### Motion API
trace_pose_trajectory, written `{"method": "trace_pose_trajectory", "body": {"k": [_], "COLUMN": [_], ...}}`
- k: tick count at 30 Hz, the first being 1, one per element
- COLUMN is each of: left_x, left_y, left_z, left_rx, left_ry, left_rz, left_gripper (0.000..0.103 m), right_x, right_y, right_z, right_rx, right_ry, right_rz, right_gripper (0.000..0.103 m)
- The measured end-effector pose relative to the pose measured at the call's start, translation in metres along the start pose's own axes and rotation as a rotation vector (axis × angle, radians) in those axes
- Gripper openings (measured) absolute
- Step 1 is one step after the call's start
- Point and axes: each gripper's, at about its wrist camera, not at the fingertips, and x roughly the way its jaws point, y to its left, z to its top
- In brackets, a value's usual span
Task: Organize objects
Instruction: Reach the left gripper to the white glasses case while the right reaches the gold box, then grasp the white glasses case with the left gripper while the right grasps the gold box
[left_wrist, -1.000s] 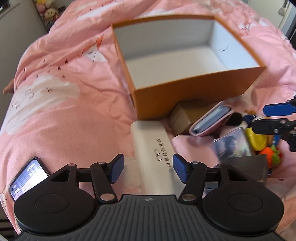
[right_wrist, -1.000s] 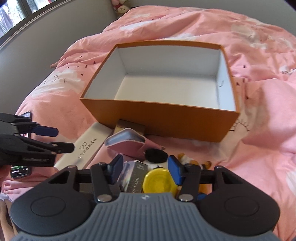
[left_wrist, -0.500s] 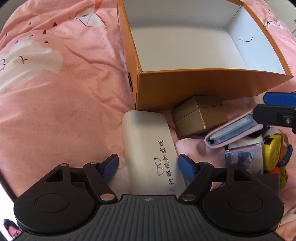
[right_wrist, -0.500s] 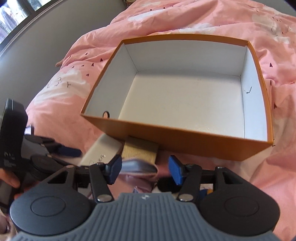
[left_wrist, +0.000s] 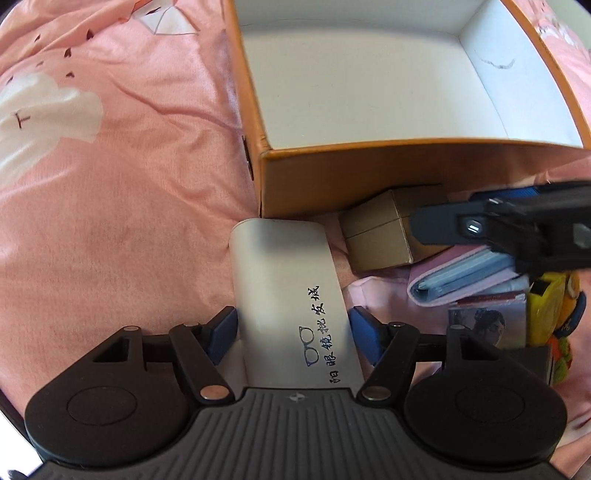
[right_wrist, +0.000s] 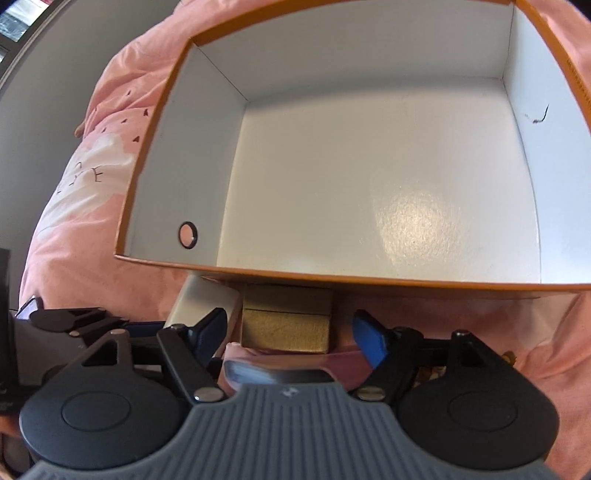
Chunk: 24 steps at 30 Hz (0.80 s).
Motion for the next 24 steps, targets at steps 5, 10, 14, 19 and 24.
{"method": "trace_pose_trajectory", "body": {"k": [5,10,14,19,24], "left_x": [-0.004,-0.005,-0.010,-0.023,-0.040], "left_y": [-0.018,-0.035,-0.047,-0.060,-0.065], "left_z": [0.006,0.014,0.016,0.015,0.014], "left_rx": [0.095,0.122,0.140,0.146,0.097], "left_ry": [0.004,0.030,0.031,0.002,-0.033], "left_rz": [0.076,0.108,0.109,0.115,0.059], "left_gripper": [0.087,0.087,0.078,0.073,0.069], "right_x": [0.018,0.030,0.027,0.007,-0.019], "right_y": [-0.001,0.000,-0.001,0.000,0.001], "right_z": [0.006,0.005,0.002,-0.005,-0.012], "right_rx": [0.002,-0.003,-0.007,-0.026,-0.046], "right_ry": [0.038,0.058,0.048,0.002,-0.058], "right_rz": [-0.012,-0.013,0.008,0.021,0.044], "right_gripper": [0.077,0.067,0.062,0.062,0.062]}}
